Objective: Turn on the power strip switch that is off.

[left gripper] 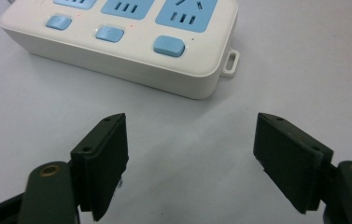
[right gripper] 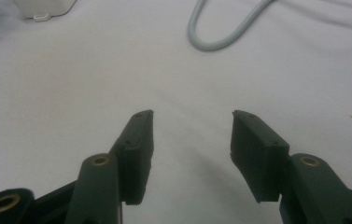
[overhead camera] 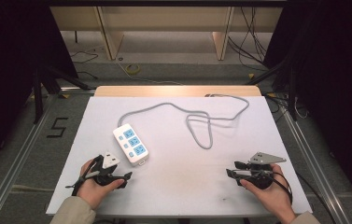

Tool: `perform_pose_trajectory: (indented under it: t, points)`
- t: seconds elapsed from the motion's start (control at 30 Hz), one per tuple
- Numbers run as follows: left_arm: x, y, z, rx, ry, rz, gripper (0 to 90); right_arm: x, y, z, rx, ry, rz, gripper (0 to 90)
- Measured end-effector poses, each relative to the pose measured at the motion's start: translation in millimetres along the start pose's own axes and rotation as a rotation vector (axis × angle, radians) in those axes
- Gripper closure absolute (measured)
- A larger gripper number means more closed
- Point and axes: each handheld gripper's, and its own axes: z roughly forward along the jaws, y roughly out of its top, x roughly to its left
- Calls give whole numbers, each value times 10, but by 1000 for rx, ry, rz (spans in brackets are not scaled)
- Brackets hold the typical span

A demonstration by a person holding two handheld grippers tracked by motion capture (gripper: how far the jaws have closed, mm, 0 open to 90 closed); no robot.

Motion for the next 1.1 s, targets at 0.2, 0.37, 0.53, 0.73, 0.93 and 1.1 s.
perform_pose_trajectory:
  t: [0.2,0.37,0.53,0.73,0.93,1.1]
  points:
    - [4,11,-21,-1,1,-11,315,-2,-1,-10,-1,-1,1,500]
    - [40,39,-67,-15,22,-19,393,8,4,0,1,2,-3,500]
    - [82,77,-118,-6,51,-32,562,3,3,4,-3,0,-3,500]
    - [125,93,-156,20,55,-64,810,14,9,1,-8,1,-10,500]
    - [144,109,-181,52,50,-70,896,17,13,0,-15,-4,-10,500]
    - [147,136,-186,70,41,-61,897,16,17,-3,-17,-6,-13,500]
